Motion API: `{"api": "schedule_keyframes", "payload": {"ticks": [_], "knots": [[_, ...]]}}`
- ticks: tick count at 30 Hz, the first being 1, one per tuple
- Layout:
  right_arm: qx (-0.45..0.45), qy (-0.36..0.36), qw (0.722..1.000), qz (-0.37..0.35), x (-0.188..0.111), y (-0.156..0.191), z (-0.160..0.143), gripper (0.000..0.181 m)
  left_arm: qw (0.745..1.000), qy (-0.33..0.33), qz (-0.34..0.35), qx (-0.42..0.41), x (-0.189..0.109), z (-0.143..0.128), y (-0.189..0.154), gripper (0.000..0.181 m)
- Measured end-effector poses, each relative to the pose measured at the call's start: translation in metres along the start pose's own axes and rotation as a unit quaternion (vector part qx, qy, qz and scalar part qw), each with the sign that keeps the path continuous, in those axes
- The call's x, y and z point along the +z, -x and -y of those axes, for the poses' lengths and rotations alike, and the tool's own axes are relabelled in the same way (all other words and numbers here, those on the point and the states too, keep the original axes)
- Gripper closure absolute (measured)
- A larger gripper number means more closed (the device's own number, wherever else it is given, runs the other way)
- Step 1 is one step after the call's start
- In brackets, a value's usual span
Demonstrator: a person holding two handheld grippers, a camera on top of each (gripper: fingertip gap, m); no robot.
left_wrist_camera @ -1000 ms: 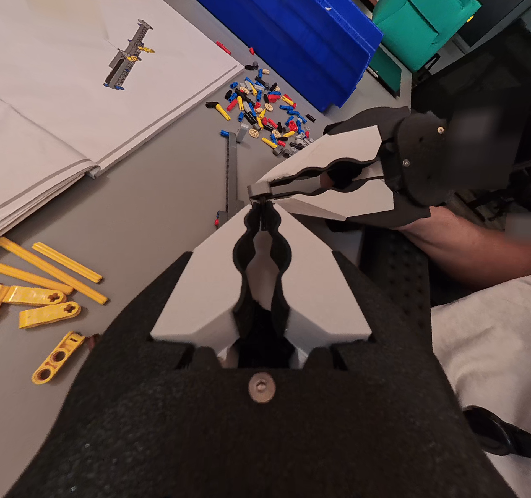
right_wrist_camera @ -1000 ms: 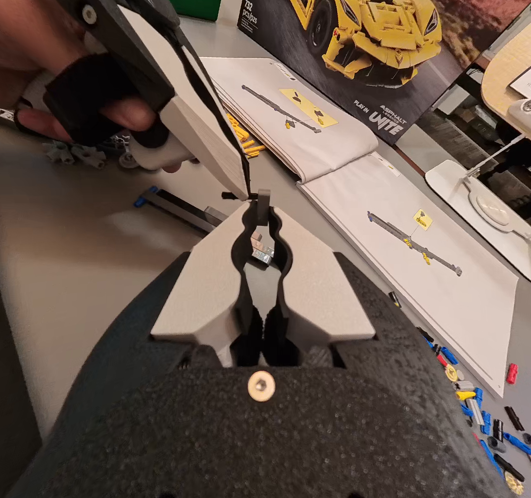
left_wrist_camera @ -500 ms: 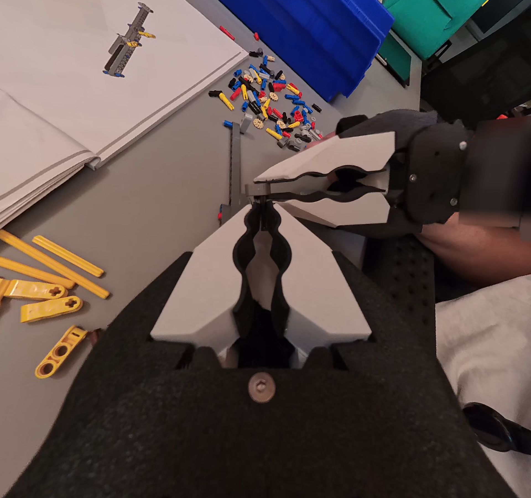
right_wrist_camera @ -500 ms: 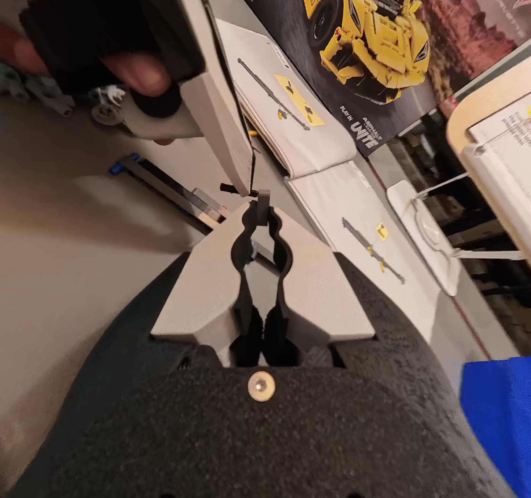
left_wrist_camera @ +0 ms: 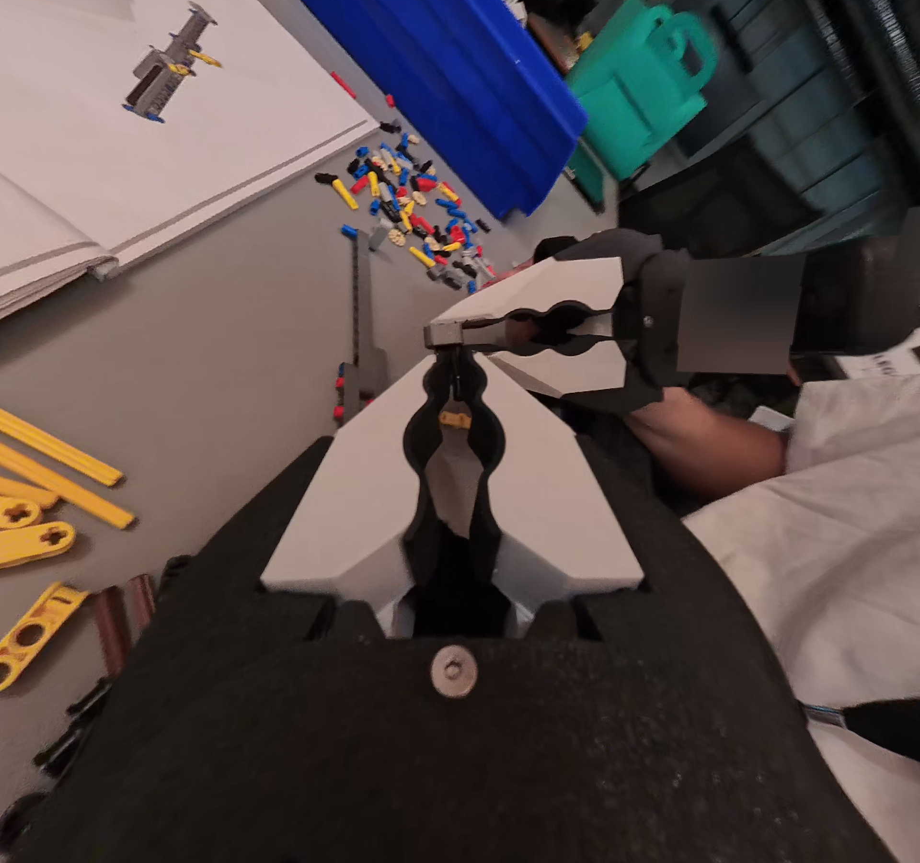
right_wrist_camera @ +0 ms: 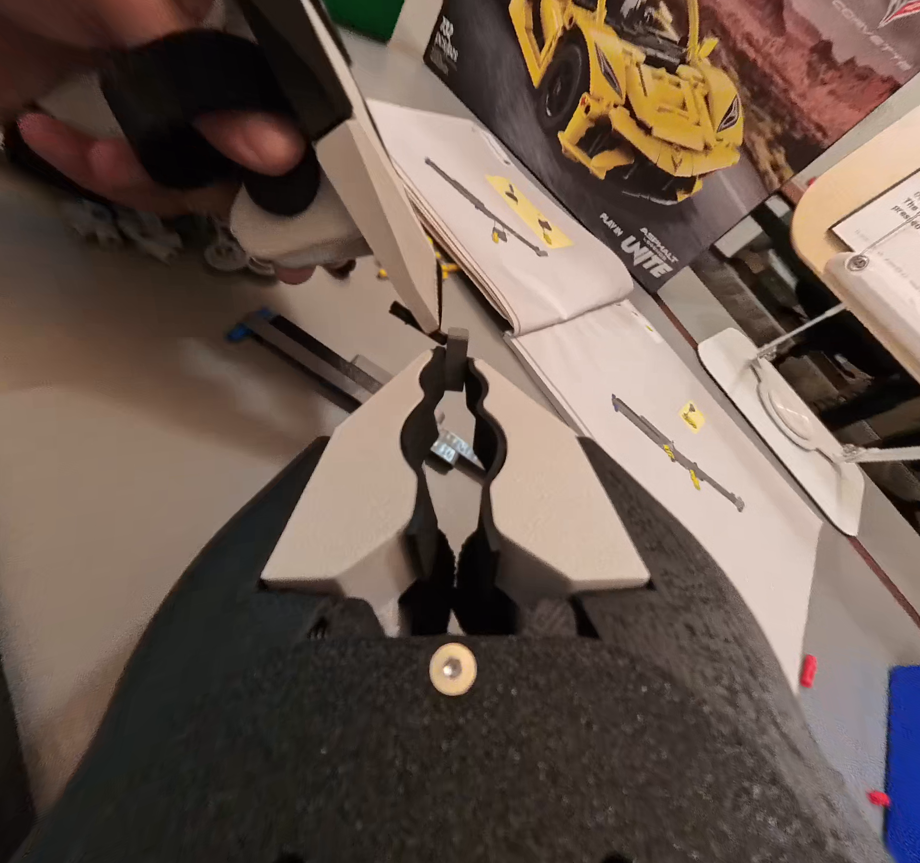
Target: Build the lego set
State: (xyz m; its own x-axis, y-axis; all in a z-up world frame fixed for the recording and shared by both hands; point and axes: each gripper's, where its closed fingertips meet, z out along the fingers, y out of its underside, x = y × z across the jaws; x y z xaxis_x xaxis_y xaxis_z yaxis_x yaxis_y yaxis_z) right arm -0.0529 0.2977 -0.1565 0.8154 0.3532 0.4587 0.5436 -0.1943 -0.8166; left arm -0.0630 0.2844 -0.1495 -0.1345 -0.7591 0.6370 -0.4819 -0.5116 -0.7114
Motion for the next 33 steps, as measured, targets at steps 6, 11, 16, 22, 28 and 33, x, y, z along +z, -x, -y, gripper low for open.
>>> {"api": "schedule_keyframes", "payload": {"ticks": [6, 11, 16, 22, 28, 33], "knots": [[0.022, -0.044, 0.999, -0.008, -0.006, -0.005, 0.014, 0.174, 0.995, -0.038, -0.076, -0.061, -0.006, 0.011, -0.012, 0.179], [0.106, -0.042, 0.993, 0.014, -0.006, -0.006, 0.015, 0.174, 0.995, -0.056, -0.065, -0.046, -0.004, 0.014, -0.014, 0.179], [0.095, -0.031, 0.995, -0.003, -0.006, -0.015, 0.005, 0.174, 0.999, 0.001, 0.001, 0.032, -0.006, -0.008, -0.010, 0.179], [0.094, -0.013, 0.995, -0.024, -0.008, -0.025, -0.005, 0.174, 0.961, 0.172, 0.096, 0.194, 0.006, -0.076, -0.009, 0.178], [0.075, -0.001, 0.997, -0.018, -0.005, -0.019, -0.009, 0.174, 0.943, 0.202, 0.111, 0.240, 0.011, -0.091, -0.007, 0.178], [0.085, -0.003, 0.996, -0.011, -0.005, -0.018, -0.009, 0.174, 0.935, 0.209, 0.109, 0.265, 0.010, -0.094, -0.011, 0.171]]}}
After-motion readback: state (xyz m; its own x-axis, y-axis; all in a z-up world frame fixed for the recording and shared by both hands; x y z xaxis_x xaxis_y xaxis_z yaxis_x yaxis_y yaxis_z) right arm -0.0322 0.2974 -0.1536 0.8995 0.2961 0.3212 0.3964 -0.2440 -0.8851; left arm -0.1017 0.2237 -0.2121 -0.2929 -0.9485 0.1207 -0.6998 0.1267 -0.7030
